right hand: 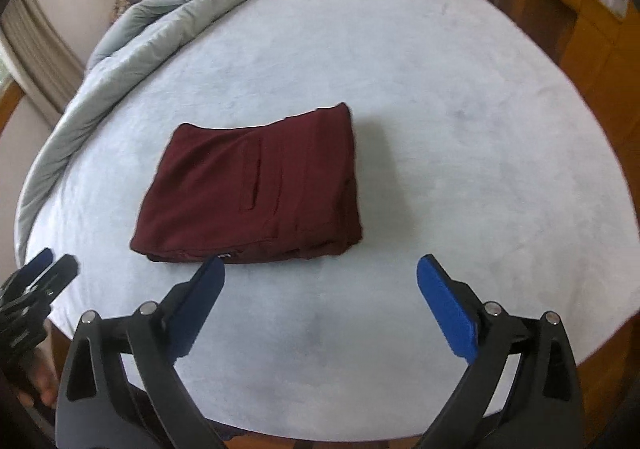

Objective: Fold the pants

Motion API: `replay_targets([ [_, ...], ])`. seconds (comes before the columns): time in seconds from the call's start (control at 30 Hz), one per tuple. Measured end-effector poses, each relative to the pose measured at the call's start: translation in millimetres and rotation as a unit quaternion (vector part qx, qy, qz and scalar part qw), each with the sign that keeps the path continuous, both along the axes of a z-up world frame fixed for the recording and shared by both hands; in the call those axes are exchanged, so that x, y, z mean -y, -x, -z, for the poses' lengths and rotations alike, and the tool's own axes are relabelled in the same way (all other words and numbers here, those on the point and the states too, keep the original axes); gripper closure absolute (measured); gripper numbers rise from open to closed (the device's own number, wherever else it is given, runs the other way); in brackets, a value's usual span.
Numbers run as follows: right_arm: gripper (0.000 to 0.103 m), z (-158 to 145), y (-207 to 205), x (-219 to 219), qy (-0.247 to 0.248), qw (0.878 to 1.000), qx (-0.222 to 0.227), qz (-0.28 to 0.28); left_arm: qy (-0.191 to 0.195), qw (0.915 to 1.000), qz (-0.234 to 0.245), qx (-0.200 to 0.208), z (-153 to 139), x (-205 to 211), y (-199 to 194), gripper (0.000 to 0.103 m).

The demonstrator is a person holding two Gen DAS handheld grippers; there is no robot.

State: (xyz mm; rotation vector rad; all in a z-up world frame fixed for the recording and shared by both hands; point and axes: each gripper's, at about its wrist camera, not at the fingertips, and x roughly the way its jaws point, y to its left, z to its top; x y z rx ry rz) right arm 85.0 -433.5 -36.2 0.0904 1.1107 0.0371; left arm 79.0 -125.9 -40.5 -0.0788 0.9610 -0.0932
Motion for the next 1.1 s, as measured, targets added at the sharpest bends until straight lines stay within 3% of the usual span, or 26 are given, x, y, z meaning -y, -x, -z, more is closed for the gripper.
replay_targets([
  [0.6, 0.006, -17, 21, -17, 0.025, 1.000, 0.007, 0.003, -0.033, 0.9991, 0.007, 0.026, -27, 18, 29, 0.004],
  [1.1, 0.006, -16, 23, -23, 0.037, 0.999, 0.006, 0.007, -0.038, 0.9993, -0.004, 0.005, -15, 23, 29, 0.004],
])
